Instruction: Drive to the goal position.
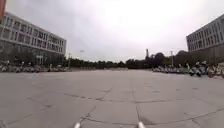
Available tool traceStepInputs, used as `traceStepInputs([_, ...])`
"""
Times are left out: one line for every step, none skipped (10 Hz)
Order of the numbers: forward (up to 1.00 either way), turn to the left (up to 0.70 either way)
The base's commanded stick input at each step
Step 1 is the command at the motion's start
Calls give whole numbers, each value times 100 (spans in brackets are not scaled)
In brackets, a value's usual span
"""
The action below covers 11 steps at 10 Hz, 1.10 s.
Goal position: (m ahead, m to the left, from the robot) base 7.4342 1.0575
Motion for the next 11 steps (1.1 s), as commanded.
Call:
traceStepInputs([50,0])
traceStepInputs([50,0])
traceStepInputs([50,0])
traceStepInputs([50,0])
traceStepInputs([50,0])
traceStepInputs([50,0])
traceStepInputs([50,0])
traceStepInputs([50,0])
traceStepInputs([50,0])
traceStepInputs([50,0])
traceStepInputs([50,0])
